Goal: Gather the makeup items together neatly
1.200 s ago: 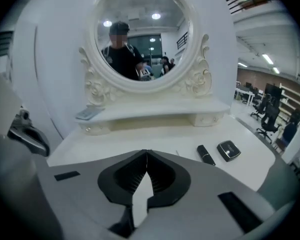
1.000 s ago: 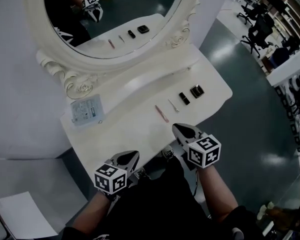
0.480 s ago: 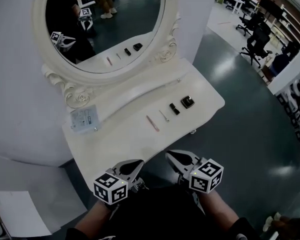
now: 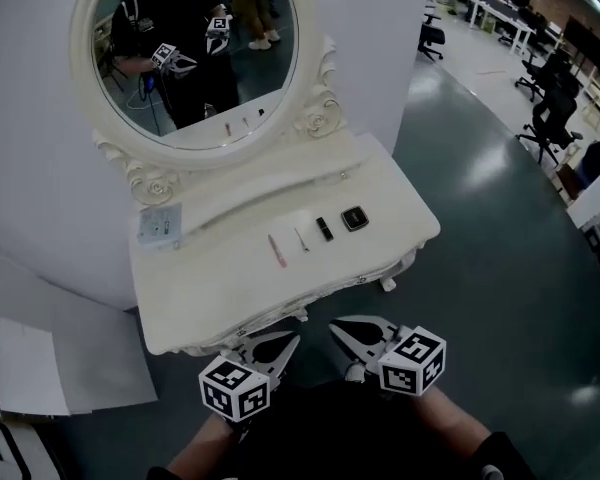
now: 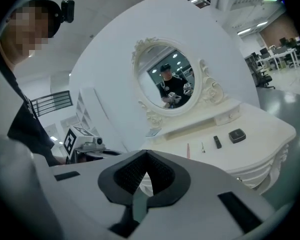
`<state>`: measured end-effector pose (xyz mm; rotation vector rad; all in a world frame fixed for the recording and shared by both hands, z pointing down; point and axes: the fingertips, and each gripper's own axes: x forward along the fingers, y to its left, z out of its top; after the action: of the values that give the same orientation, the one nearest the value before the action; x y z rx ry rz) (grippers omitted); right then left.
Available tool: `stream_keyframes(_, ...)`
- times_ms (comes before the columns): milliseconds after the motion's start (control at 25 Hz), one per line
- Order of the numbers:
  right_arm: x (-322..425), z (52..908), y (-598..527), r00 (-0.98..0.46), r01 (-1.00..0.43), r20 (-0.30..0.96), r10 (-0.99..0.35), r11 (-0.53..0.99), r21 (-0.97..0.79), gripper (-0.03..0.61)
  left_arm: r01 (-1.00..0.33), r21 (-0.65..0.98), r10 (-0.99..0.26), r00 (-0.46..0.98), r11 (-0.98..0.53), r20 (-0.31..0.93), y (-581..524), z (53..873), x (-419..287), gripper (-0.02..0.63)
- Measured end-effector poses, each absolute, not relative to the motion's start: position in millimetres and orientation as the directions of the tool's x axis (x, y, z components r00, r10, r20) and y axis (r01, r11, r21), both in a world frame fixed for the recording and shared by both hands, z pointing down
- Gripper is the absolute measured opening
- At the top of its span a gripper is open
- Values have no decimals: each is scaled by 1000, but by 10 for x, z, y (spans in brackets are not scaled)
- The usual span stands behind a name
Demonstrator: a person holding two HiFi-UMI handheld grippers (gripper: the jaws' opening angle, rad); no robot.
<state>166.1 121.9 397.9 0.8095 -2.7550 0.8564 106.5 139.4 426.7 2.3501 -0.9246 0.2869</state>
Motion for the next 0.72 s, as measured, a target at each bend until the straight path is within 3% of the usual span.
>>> stream_keyframes(400,2086,4082,1549,-917,-391,290,-273,758,-521,29,-793,402,-677,603,-457,421,1780,4239,1573,8)
stream_keyframes(720,2174,4170,1680,-929,-335,317,-190,792,-509,29,-799,414,-670,596,-437,442,1815,4343,1813,9)
